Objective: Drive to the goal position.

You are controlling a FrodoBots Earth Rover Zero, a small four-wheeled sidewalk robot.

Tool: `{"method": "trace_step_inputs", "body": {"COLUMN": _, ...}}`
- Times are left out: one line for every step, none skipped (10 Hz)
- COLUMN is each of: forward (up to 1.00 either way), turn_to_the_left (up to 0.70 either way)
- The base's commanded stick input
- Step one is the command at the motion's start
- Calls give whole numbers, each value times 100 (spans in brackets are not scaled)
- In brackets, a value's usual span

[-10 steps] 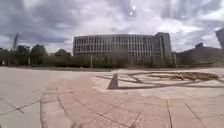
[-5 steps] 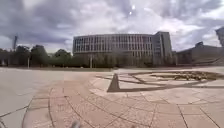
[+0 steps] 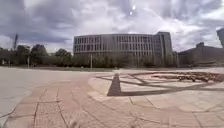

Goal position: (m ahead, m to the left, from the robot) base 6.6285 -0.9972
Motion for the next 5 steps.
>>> {"method": "trace_step_inputs", "body": {"forward": 70, "turn_to_the_left": 0}}
{"method": "trace_step_inputs", "body": {"forward": 70, "turn_to_the_left": 0}}
{"method": "trace_step_inputs", "body": {"forward": 70, "turn_to_the_left": 0}}
{"method": "trace_step_inputs", "body": {"forward": 70, "turn_to_the_left": 0}}
{"method": "trace_step_inputs", "body": {"forward": 70, "turn_to_the_left": 0}}
